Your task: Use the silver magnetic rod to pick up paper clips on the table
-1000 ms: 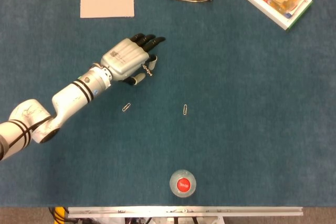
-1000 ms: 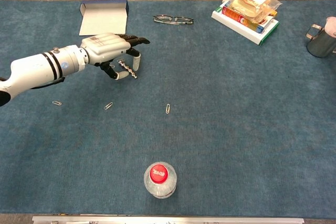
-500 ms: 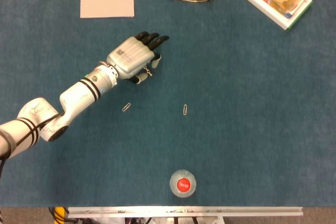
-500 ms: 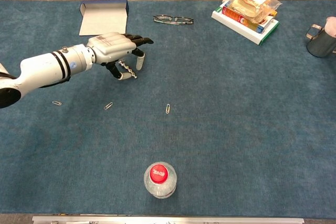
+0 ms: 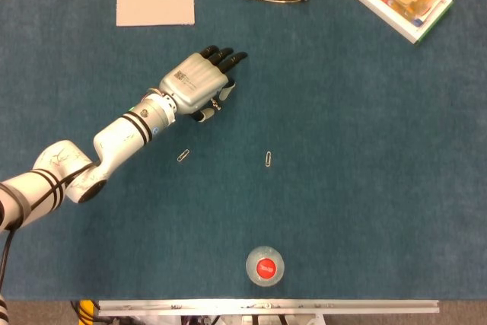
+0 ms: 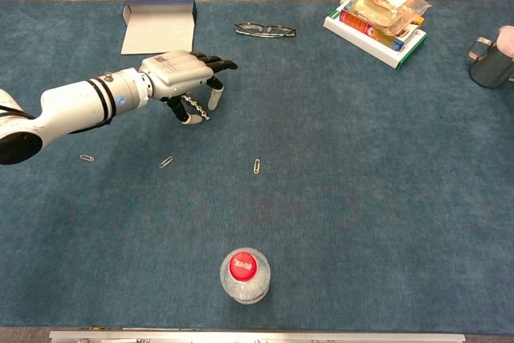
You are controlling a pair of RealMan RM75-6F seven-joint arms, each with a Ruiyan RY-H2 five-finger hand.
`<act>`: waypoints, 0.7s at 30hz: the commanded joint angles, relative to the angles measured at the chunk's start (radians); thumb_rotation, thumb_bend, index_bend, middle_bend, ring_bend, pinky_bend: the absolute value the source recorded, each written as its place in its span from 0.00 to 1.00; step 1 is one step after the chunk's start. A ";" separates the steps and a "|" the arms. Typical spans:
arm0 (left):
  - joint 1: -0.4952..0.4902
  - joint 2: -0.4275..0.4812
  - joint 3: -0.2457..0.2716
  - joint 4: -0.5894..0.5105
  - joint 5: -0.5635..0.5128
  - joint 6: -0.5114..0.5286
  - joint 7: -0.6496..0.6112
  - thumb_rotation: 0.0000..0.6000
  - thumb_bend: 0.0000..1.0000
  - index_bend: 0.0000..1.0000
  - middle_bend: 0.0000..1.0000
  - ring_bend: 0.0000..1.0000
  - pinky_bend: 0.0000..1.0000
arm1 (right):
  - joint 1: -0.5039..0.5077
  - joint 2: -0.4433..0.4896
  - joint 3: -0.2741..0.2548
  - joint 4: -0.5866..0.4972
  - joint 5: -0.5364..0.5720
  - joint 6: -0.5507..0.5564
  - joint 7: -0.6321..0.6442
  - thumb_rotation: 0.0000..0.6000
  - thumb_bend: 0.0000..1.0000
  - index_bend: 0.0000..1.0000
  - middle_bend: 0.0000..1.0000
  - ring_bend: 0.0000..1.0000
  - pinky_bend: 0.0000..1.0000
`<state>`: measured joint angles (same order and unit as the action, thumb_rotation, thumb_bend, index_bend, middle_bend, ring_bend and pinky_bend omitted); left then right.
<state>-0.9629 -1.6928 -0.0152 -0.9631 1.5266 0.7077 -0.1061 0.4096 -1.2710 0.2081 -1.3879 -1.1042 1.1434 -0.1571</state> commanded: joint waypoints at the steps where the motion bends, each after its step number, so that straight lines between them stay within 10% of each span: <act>1: -0.002 -0.004 -0.001 0.004 -0.005 -0.003 0.008 1.00 0.27 0.46 0.00 0.00 0.10 | -0.001 -0.001 0.000 0.002 -0.001 -0.001 0.002 1.00 0.00 0.23 0.08 0.00 0.06; 21: -0.003 -0.025 0.006 0.040 -0.025 -0.021 0.025 1.00 0.27 0.47 0.00 0.00 0.10 | 0.003 -0.017 0.002 0.019 -0.009 -0.019 0.011 1.00 0.00 0.23 0.08 0.00 0.06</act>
<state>-0.9659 -1.7182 -0.0094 -0.9231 1.5020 0.6865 -0.0810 0.4130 -1.2876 0.2101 -1.3691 -1.1127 1.1246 -0.1459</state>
